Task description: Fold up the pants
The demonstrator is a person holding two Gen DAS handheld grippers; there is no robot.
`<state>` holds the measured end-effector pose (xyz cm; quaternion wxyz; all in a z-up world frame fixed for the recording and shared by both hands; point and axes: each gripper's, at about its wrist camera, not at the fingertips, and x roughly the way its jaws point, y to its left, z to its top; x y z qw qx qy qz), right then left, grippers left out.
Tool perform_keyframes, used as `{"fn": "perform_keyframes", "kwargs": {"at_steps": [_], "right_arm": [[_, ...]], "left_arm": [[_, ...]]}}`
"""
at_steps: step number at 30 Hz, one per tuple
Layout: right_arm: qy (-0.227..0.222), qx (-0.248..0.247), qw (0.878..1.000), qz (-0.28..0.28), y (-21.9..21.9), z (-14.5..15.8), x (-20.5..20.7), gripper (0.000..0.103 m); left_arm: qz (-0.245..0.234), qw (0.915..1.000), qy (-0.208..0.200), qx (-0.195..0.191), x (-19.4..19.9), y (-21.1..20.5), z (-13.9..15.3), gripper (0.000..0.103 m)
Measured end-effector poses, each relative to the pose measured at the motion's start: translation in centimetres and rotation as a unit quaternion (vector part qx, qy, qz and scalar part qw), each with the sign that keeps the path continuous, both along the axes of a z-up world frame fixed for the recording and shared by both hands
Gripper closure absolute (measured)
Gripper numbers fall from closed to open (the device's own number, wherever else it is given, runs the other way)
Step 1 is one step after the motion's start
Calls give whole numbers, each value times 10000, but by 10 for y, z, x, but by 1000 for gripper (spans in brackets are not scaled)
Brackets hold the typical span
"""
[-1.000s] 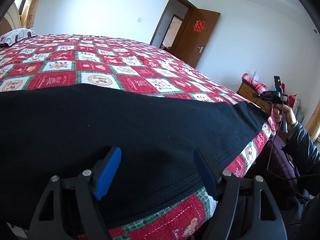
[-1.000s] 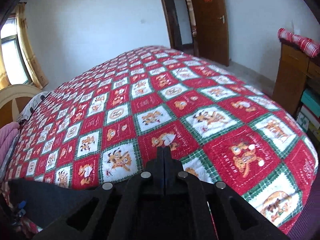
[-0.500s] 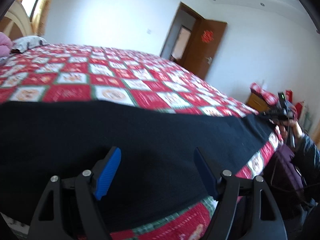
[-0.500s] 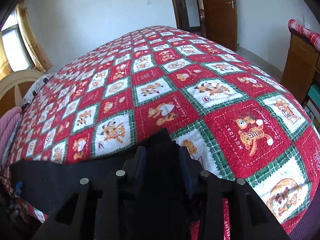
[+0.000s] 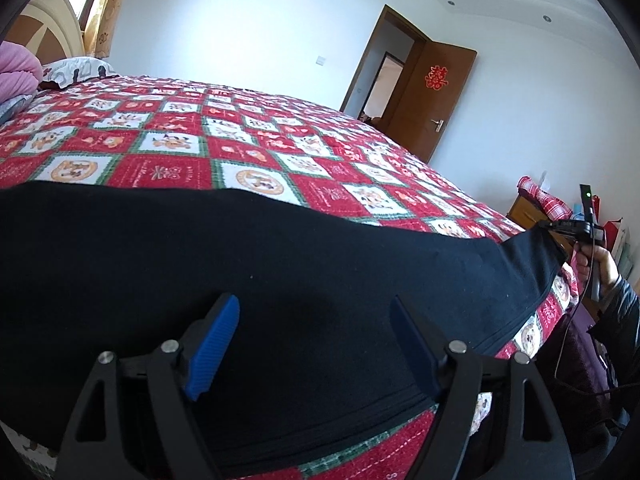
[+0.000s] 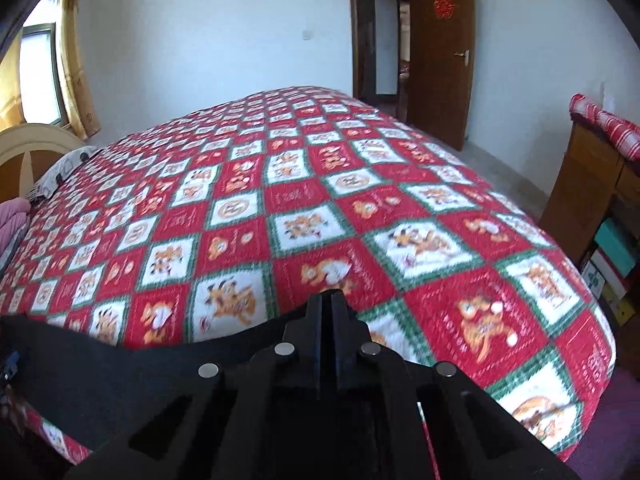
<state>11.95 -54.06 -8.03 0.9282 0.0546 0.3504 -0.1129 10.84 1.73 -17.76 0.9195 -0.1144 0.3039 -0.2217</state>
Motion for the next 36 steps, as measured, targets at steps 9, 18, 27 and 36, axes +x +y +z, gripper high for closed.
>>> {"fn": "perform_keyframes", "kwargs": {"at_steps": [9, 18, 27, 36], "right_arm": [[384, 37, 9987, -342, -20, -36, 12, 85], [-3, -366, 9992, 162, 72, -1, -41, 53], [1277, -1410, 9588, 2109, 236, -100, -54, 53], [751, 91, 9643, 2538, 242, -40, -38, 53]], "left_arm": [[52, 9995, -149, 259, -9, -5, 1, 22], [-204, 9975, -385, 561, -27, -38, 5, 20], [-627, 9923, -328, 1017, -39, -66, -5, 9], [796, 9917, -525, 860, -13, 0, 23, 8]]}}
